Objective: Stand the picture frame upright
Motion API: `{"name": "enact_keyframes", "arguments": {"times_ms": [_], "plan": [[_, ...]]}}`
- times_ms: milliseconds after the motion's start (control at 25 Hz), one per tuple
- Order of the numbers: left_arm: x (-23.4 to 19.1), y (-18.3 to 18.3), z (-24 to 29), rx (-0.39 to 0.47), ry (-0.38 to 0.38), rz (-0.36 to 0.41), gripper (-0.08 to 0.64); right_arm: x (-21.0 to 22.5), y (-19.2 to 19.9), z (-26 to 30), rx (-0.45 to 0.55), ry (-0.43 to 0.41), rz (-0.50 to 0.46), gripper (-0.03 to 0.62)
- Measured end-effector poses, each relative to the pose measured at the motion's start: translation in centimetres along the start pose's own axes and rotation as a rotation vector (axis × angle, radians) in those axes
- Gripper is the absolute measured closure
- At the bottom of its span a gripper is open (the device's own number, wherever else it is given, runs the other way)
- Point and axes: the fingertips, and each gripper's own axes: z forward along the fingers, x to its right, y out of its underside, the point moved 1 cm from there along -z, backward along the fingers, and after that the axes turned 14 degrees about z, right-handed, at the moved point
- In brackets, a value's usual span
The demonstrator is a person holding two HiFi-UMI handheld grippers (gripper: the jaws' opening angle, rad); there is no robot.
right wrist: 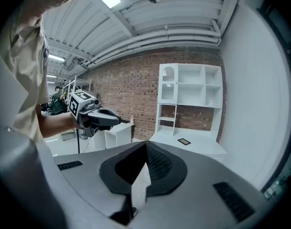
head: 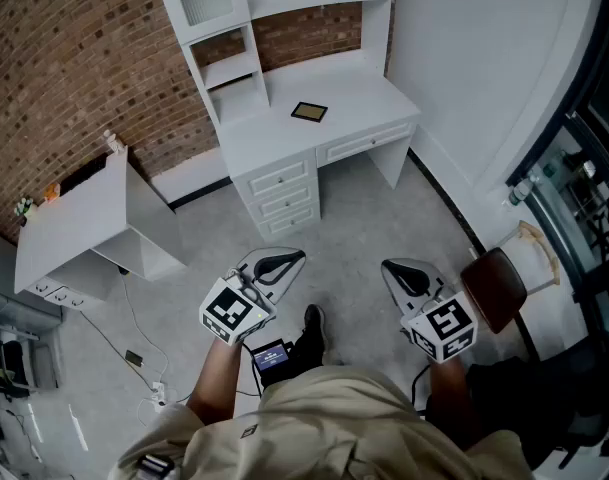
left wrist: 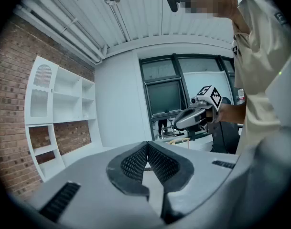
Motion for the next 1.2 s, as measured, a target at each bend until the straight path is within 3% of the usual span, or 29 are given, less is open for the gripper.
{"name": "enact_keyframes", "arguments": {"times_ms": [440,680,1000,1200], "plan": [[-5.7,3.2,4.5,-0.027,0.015,-0.022,0.552,6.1,-1.7,5.3,0.031,0.029,0.065,0.589],[-12.3,5.8,8.6,-0.009,0.012,-0.038,0.552,11.0,-3.9,11.1,0.040,0.046,0.093,0.588],[-21.5,9.1,13.6,0.028,0.043,-0.042,0.552,15.9,-8.7,19.0,0.033,0.085,0.053,0.588],[-24.9,8.8,17.1,0.052,0.068,-0.036,0.552,19.1,-10.1,21.2,0.016,0.102,0.058,0.589]]}}
